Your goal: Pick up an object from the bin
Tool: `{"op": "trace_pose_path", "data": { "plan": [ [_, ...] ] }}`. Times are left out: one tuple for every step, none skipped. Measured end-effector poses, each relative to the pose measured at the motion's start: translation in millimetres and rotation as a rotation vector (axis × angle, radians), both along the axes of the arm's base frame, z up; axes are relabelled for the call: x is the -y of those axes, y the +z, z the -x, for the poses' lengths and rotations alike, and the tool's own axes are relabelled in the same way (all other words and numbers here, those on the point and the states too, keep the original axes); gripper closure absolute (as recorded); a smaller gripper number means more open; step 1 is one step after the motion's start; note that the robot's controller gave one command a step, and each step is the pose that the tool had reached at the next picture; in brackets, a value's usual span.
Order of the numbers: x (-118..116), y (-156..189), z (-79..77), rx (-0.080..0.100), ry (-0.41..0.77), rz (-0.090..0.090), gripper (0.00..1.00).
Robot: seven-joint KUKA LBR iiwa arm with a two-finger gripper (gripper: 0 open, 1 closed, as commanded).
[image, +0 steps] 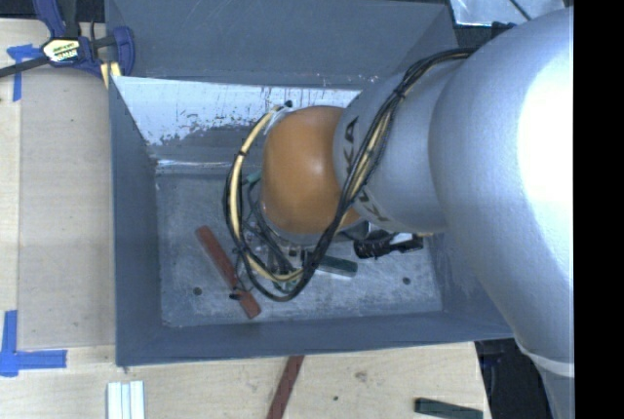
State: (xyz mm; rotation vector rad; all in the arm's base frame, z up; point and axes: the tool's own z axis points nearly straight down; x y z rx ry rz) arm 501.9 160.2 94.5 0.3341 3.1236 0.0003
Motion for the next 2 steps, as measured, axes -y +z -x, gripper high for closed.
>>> {"op": "trace_pose_path", "data": {
  "plan": [
    [1.6,27.2,8.2,0.002,-0.008,-0.001,1.0],
    [-16.1,-13.4,-6.3,0.002,0.039,0.0,0.0]
  ]
}}
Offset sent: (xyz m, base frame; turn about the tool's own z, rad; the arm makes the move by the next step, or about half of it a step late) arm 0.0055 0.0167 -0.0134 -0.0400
